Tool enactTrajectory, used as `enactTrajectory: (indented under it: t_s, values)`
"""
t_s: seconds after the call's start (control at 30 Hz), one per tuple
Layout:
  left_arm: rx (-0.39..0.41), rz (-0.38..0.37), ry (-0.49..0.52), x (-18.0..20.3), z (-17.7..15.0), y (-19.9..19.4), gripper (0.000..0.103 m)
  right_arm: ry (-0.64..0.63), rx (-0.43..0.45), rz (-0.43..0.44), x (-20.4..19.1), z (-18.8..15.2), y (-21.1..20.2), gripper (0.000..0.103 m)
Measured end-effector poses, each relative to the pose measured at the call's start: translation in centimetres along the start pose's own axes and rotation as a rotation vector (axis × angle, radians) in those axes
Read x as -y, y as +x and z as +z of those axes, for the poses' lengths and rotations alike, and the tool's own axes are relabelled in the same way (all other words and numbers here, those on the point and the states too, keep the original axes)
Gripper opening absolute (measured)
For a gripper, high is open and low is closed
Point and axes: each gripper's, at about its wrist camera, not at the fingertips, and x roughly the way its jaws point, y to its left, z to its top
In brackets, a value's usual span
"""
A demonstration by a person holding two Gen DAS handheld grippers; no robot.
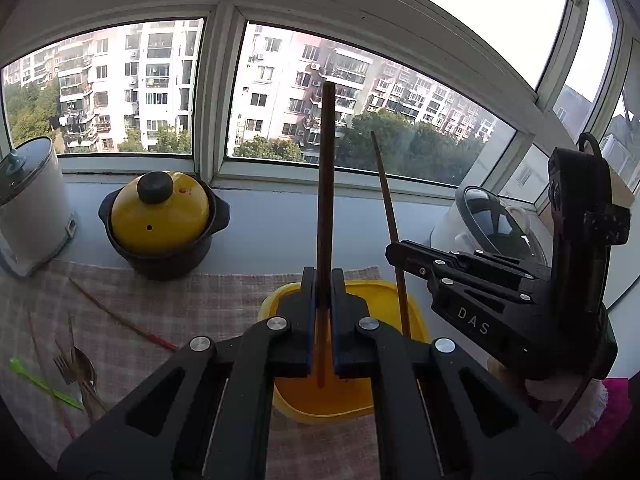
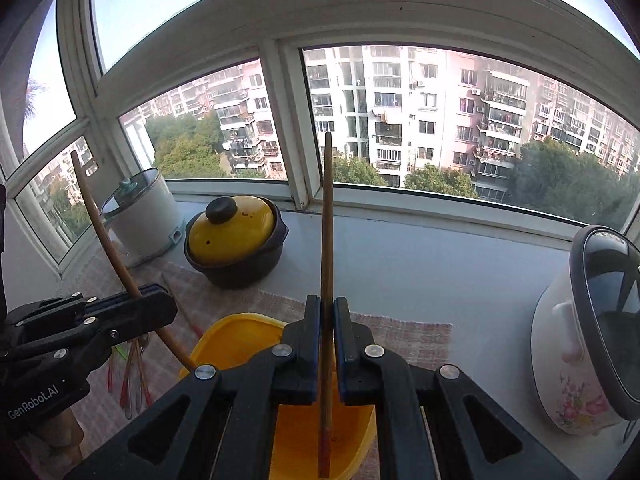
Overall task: Organize utensils
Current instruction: 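Lift and carry the chopsticks in both tools over the yellow container, then lower the chopsticks into the yellow container and open both tools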
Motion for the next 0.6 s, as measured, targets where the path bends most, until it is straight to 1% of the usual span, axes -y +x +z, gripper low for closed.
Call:
enactTrajectory:
  t_s: [0.3, 0.6]
  values:
    - [-0.021, 0.01, -0.009, -0.1, -0.8, 1.3, 0.004, 0.007, -0.022, 0.017, 0.4, -0.5, 1.5, 0.004]
    - [-0.034, 0.032, 0.001, 0.2, -1.8, 1.8, 0.004, 0.002, -0.035, 0.018, 0.5, -1.1, 1.7, 0.004]
